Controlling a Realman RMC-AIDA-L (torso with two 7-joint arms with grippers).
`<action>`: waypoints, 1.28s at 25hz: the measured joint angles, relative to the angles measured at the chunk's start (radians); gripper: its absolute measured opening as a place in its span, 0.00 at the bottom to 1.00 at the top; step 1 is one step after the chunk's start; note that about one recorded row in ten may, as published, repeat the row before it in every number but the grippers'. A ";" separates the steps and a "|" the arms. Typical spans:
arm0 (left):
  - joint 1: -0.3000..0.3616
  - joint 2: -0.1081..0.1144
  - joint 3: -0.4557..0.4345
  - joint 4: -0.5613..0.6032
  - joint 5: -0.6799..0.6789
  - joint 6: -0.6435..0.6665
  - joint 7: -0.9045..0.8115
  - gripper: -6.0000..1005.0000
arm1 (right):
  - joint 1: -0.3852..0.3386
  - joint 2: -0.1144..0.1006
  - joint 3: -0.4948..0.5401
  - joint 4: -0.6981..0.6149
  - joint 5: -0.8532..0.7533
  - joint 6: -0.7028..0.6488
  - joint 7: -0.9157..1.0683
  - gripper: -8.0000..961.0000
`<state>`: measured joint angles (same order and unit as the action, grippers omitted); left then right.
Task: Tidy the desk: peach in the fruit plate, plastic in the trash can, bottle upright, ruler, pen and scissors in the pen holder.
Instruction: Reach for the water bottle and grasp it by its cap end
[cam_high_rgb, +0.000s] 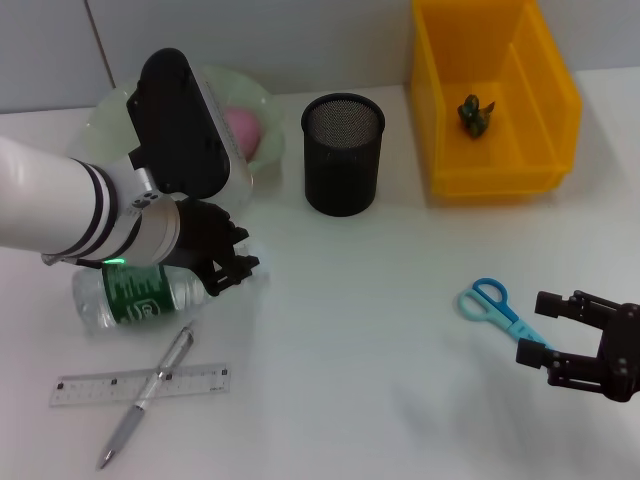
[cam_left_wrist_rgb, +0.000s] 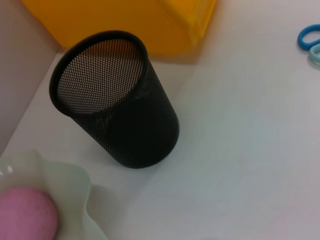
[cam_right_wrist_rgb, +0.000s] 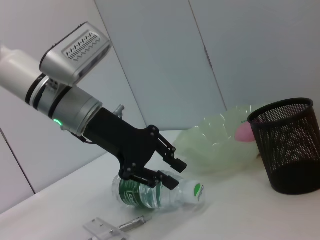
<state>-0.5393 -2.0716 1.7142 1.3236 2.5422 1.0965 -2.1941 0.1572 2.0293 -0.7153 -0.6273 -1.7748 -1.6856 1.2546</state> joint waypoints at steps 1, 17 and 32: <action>0.000 0.000 0.000 0.000 0.000 0.000 0.000 0.49 | 0.000 0.000 0.000 -0.002 0.000 0.000 0.003 0.88; -0.039 -0.007 0.008 -0.147 0.003 -0.157 0.003 0.32 | 0.001 0.000 -0.009 -0.004 -0.002 0.000 0.013 0.88; 0.026 -0.002 0.020 -0.042 0.016 -0.136 -0.015 0.53 | 0.004 0.003 -0.007 -0.006 -0.015 0.000 0.017 0.88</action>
<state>-0.5135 -2.0733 1.7338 1.2819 2.5578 0.9608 -2.2088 0.1611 2.0326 -0.7225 -0.6335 -1.7902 -1.6857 1.2718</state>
